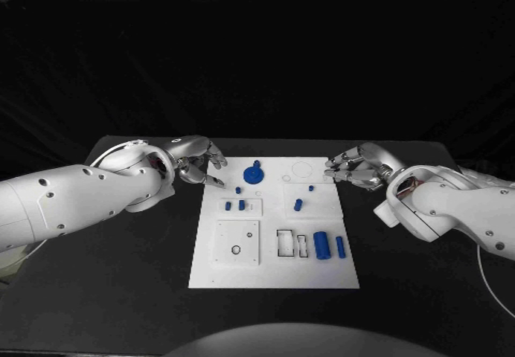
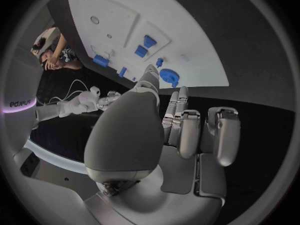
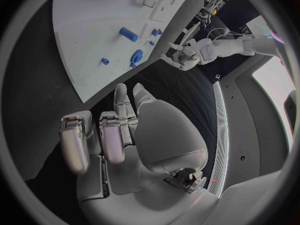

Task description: Assemble the parts on the task board

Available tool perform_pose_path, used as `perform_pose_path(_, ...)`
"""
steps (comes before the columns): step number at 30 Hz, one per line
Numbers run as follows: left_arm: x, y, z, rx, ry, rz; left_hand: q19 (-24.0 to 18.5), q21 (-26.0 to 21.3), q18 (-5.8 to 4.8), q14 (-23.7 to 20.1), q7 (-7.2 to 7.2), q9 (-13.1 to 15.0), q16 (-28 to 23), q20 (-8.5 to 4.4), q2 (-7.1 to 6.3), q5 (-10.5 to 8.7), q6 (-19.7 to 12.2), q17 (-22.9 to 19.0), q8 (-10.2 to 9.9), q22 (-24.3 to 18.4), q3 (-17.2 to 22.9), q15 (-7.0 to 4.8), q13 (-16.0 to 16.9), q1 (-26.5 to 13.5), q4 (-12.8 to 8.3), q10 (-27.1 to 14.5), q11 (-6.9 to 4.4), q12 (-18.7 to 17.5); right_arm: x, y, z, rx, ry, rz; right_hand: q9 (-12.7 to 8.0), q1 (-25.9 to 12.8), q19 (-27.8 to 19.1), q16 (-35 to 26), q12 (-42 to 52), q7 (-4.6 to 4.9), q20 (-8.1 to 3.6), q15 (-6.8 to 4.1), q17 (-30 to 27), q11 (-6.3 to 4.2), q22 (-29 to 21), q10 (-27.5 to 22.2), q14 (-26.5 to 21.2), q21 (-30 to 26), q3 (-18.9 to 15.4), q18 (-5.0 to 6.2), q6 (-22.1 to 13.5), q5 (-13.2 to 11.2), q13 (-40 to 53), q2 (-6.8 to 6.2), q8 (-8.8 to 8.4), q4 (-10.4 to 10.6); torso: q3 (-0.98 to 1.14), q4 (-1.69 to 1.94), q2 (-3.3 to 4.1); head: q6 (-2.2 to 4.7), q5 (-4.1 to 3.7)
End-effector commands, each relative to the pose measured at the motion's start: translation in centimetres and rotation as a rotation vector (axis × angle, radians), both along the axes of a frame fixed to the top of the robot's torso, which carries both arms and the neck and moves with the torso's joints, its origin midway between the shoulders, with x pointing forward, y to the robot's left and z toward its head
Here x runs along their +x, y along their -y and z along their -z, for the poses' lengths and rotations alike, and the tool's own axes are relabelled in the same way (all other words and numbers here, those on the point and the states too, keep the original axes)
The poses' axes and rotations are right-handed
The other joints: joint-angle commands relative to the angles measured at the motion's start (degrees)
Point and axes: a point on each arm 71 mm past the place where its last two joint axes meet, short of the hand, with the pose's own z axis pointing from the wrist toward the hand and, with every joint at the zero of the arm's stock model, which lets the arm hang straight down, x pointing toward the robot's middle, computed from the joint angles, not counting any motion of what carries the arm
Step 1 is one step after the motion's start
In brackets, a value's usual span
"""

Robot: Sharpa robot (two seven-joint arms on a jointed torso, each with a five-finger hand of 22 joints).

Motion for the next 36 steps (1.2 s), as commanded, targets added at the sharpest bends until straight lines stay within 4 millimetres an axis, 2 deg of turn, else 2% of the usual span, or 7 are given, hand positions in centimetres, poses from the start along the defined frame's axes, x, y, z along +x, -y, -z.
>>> perform_pose_path(1,0.1,-0.2,-1.6,-0.418,-0.013,-0.103,-0.5,-5.3,1.79,0.2,-0.52,0.1,-5.7,-0.09,1.05,0.88,1.7,1.7,0.3,11.8,0.5,-0.53,0.0,-0.9,0.0,1.5,-0.55,0.3,0.4,-0.7,-0.6,-0.118,0.156,-0.087,0.1,1.9,5.9,0.2,-8.8,0.23,0.34,0.59,15.1,0.92,15.1,1.6,6.1,0.3,1.3,-0.39,0.7,-0.6,-9.4,-0.77,0.11,0.9,0.03,-0.05,0.01,0.29,-0.64)
perform_pose_path(5,0.1,-0.2,-1.8,-0.671,-0.06,-0.201,-10.8,-19.5,5.02,-6.6,-1.17,0.2,-18.7,-0.58,2.26,9.02,3.5,-11.1,0.3,5.8,-1.2,-1.06,0.0,-3.8,-0.2,3.5,-1.02,0.3,0.8,-1.5,-0.3,-0.229,0.242,-0.154,0.3,3.8,5.9,0.2,-17.2,-0.41,1.53,1.84,15.1,2.32,15.1,2.8,6.1,0.3,2.7,-0.39,2.2,-1.2,-18.9,-1.6,0.24,1.5,0.06,-0.07,0.09,0.5,-0.91)
perform_pose_path(9,-0.2,-0.1,-1.7,-0.842,-0.111,-0.274,-27.2,-45.2,9.38,-18.7,-0.9,0.1,-38.3,0.01,4.05,11.76,3.8,-28.4,-0.6,-5.8,-5.2,-0.36,0.0,-5.8,-0.3,3.4,-0.63,-0.6,1.0,-2.3,0.6,-0.324,0.292,-0.217,0.1,4.9,5.9,0.2,-22.3,-0.86,2.47,2.66,15.1,3.27,15.1,3.7,6.1,0.3,3.4,-0.39,2.5,-1.7,-25.1,-2.29,-0.18,1.5,0.04,0.04,0.15,0.73,-1.95)
perform_pose_path(10,-0.3,-0.1,-1.6,-0.874,-0.123,-0.286,-29.6,-48.8,9.7,-20.7,-0.68,0.1,-40.0,0.28,4.35,11.78,3.8,-29.4,-0.7,-7.5,-5.8,0.06,0.0,-6.4,-0.3,3.1,-0.53,-0.8,1.1,-2.5,0.8,-0.344,0.299,-0.231,0.1,5.1,5.9,0.2,-23.2,-1.02,2.6,2.81,15.1,3.33,15.1,3.8,6.1,0.3,3.4,-0.39,2.6,-1.8,-26.3,-2.49,-0.23,1.4,0.06,0.05,0.16,0.74,-2.01)
perform_pose_path(16,-0.7,0.3,-1.4,-1.035,-0.189,-0.337,-38.6,-62.0,9.27,-33.5,0.64,0.0,-50.5,3.3,5.15,11.99,2.6,-38.0,-1.6,-15.7,-8.8,3.22,-0.1,-9.0,-0.1,0.2,1.56,-1.7,1.4,-3.3,2.4,-0.455,0.293,-0.297,-0.1,5.7,5.9,0.2,-26.2,-1.42,2.39,2.37,15.1,2.88,15.1,4.1,6.1,0.3,3.9,-0.39,3.5,-2.1,-30.6,-2.68,-0.13,1.3,-0.01,0.06,0.15,0.75,-2.13)
perform_pose_path(24,-1.0,0.6,-1.3,-1.143,-0.229,-0.351,-45.7,-76.1,10.02,-42.6,2.62,-0.4,-57.5,7.8,2.92,12.23,-1.4,-49.3,-2.0,-28.6,-8.9,6.55,0.0,-12.7,0.3,-6.2,3.69,-1.0,1.8,-4.0,3.6,-0.534,0.26,-0.329,-0.3,6.0,5.9,0.2,-27.1,-1.49,2.16,2.14,15.1,2.78,15.1,4.1,6.1,0.3,3.9,-0.39,3.4,-2.2,-32.1,-2.89,-0.3,1.1,-0.01,-0.01,0.06,0.51,-2.13)
perform_pose_path(36,-1.1,0.9,-1.3,-1.165,-0.24,-0.349,-45.5,-81.7,9.91,-45.4,3.05,-0.4,-58.2,8.51,3.53,12.11,-3.1,-56.4,-0.8,-36.1,-8.5,7.41,-0.1,-12.4,0.1,-8.4,4.19,1.1,2.1,-4.5,4.2,-0.601,0.219,-0.333,-0.6,5.9,5.9,0.2,-27.7,-1.35,1.77,1.67,15.1,2.47,15.1,4.5,6.1,0.3,3.8,-0.39,2.8,-2.2,-33.2,-3.05,-0.46,1.3,-0.04,0.06,0.01,0.29,-2.2)
